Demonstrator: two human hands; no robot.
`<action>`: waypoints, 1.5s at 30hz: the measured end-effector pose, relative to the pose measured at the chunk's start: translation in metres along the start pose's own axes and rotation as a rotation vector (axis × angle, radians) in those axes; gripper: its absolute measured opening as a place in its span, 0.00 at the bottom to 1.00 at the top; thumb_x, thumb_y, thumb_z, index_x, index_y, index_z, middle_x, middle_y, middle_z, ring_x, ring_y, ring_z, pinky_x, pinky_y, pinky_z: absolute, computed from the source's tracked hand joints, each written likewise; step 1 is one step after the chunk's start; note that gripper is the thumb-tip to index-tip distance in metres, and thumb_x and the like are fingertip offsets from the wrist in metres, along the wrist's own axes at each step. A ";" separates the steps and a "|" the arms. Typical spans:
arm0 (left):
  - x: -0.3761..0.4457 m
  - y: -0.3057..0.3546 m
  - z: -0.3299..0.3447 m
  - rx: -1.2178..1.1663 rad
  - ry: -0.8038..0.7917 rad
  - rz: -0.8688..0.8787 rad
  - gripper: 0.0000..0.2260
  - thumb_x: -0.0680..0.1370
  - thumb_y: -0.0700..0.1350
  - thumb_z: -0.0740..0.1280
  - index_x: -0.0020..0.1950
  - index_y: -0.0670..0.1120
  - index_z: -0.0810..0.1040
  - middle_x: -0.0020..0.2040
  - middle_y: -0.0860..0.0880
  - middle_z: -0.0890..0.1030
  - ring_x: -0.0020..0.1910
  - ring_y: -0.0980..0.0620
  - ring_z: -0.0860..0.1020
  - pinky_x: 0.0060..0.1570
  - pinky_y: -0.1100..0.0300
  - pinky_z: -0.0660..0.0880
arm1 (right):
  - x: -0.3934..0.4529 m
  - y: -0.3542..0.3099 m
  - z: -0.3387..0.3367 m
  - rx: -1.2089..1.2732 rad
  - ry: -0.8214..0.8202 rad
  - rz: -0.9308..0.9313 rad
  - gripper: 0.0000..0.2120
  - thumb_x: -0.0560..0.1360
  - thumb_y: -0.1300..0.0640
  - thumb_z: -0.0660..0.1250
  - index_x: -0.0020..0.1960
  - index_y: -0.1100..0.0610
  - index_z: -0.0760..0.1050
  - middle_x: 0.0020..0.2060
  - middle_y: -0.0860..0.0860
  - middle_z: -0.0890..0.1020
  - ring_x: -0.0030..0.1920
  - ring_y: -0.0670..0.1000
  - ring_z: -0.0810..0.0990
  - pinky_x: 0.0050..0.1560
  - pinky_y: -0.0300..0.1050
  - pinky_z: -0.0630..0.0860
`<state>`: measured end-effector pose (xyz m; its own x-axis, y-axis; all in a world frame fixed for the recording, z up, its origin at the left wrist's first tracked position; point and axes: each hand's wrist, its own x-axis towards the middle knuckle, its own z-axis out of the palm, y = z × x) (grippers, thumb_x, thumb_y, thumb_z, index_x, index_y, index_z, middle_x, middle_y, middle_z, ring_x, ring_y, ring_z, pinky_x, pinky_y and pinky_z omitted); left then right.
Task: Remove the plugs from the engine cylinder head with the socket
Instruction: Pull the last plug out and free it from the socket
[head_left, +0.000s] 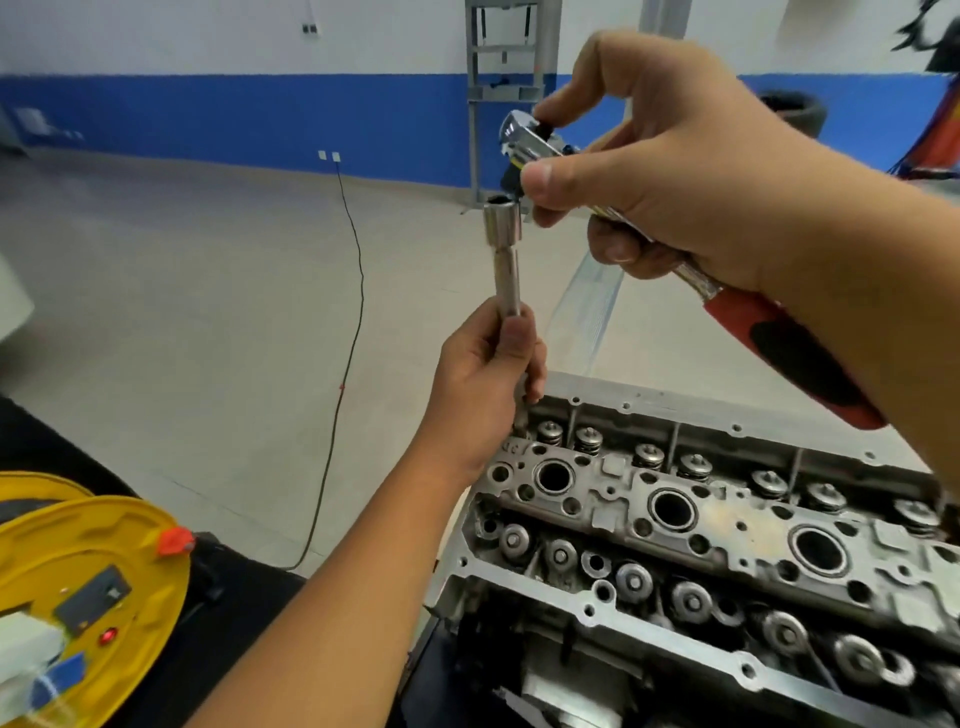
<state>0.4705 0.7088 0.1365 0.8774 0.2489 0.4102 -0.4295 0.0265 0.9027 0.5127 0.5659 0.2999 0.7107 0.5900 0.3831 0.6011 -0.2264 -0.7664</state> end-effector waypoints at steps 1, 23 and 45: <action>-0.001 0.001 0.000 0.006 0.010 -0.005 0.11 0.86 0.53 0.61 0.47 0.50 0.75 0.36 0.49 0.75 0.34 0.50 0.74 0.39 0.47 0.71 | 0.000 -0.005 -0.001 0.005 -0.019 -0.002 0.15 0.77 0.55 0.75 0.60 0.52 0.74 0.42 0.58 0.87 0.25 0.50 0.76 0.25 0.44 0.72; -0.013 0.002 0.014 0.160 0.265 0.014 0.12 0.85 0.53 0.65 0.44 0.51 0.78 0.33 0.53 0.81 0.37 0.50 0.83 0.45 0.42 0.84 | -0.005 -0.044 0.011 -0.164 0.074 0.214 0.10 0.75 0.54 0.78 0.52 0.48 0.78 0.36 0.58 0.86 0.22 0.49 0.74 0.24 0.40 0.71; -0.008 -0.008 0.016 0.274 0.247 0.107 0.11 0.82 0.52 0.69 0.41 0.52 0.77 0.33 0.49 0.82 0.34 0.52 0.83 0.36 0.57 0.81 | -0.003 -0.068 -0.004 -0.419 -0.107 0.237 0.09 0.76 0.52 0.77 0.52 0.48 0.79 0.35 0.55 0.86 0.24 0.48 0.74 0.24 0.41 0.72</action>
<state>0.4702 0.6910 0.1282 0.7385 0.4629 0.4902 -0.4134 -0.2634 0.8716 0.4713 0.5764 0.3534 0.8171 0.5562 0.1515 0.5387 -0.6432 -0.5442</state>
